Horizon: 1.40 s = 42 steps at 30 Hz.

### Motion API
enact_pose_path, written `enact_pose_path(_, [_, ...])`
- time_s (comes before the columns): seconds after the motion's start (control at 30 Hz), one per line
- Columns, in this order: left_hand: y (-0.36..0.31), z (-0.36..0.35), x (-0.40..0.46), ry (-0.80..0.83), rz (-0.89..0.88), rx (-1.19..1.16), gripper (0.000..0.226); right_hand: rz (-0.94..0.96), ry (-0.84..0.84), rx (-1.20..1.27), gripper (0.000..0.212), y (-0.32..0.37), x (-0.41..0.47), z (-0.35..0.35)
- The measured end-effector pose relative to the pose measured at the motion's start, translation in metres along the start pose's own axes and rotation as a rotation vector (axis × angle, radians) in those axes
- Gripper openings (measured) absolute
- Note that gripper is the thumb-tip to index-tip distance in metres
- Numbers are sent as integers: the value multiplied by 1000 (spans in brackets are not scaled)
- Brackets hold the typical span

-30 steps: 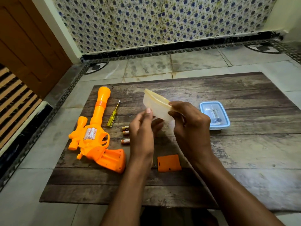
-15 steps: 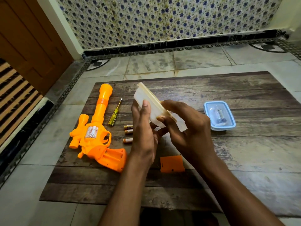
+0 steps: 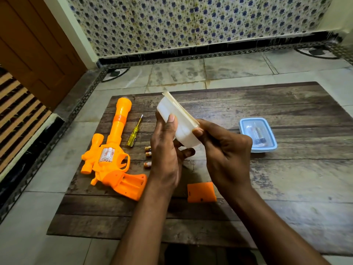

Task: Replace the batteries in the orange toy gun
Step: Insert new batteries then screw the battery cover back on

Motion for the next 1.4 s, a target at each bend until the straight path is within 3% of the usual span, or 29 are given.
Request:
enact_pose_path(0.27, [-8, 3, -2, 19, 10, 58, 35, -161, -16, 260, 22, -11, 4, -1])
enact_pose_path(0.43, [-9, 8, -2, -26, -8, 22, 46, -100, 105, 159, 22, -10, 5, -6])
enact_pose_path(0.53, [-11, 11, -2, -36, 19, -64, 58, 95, 220, -54, 35, -6, 6, -9])
enact_pose_path(0.67, [-10, 10, 0, 0, 17, -43, 61, 286, 190, -231, 34, 1, 6, -4])
enact_pose_path(1.0, [-16, 6, -2, 39, 38, -71, 43, 371, 263, -293, 43, 11, 13, -1])
enact_pose_path(1.17, [-16, 11, -2, 7, 81, -56, 51, 433, 323, -380, 43, 17, 9, -7])
enact_pose_path(1.4, [-17, 9, -2, 47, 107, -56, 38, 473, 382, -457, 52, 19, 9, -8])
Point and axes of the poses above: each hand's wrist, its own x-axis towards the middle knuckle, its own z-axis out of the back of the hand, y = z × x, the point moved 6 cm from there along x, towards the middle knuckle, and after that the axes turned 4 degrees about z, right-handed, at the moved point
